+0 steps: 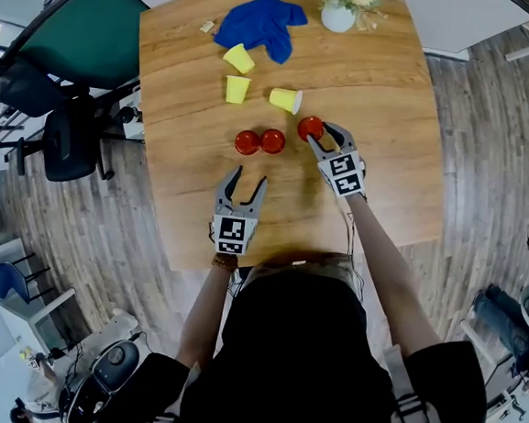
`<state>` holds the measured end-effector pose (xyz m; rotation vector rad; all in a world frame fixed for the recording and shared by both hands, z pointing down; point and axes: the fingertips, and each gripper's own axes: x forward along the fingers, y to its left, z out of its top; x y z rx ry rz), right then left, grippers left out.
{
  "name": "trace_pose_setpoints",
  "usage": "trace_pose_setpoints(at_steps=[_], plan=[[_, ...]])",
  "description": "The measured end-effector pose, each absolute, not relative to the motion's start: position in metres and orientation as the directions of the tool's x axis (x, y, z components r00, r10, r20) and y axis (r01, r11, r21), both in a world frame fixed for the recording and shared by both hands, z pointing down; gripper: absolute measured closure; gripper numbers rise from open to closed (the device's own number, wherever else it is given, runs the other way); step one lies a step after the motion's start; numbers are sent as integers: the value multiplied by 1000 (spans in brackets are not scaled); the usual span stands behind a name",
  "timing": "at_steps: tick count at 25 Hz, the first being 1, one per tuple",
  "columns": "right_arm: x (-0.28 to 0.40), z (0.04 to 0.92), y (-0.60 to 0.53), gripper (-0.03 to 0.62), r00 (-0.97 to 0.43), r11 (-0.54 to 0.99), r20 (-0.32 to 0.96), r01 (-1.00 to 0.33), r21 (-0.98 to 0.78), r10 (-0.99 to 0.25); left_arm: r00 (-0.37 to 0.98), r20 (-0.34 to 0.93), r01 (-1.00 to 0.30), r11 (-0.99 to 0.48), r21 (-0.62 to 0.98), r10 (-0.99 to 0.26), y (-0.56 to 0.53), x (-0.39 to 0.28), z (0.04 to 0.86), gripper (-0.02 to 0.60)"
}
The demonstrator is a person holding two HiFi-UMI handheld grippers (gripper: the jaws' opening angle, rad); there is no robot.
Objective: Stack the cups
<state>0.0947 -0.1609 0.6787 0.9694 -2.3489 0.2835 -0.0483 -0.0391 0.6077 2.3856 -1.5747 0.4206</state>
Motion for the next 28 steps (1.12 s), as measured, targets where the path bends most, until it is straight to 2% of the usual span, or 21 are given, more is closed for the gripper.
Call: trace_pose_setpoints(at_steps=[12,25,26,28], plan=[[65,689,-125,393,-607,783,614,-621,29,-504,362,377,-927,-370,54,-852,-34,-54,610,325],[62,698,-119,389,-596,793,636,-608,41,-490,358,374,-930,-363,59,-856,-33,-54,610,325],[61,700,-118,387,-597,796,641,-605,34,-482,358,373,-930,-363,60,-856,-33,-54,610,325],[61,698,-117,337,-608,808,646,-589,22,-461,357,372,-930,-361,62,-857,-32,-54,611,325]])
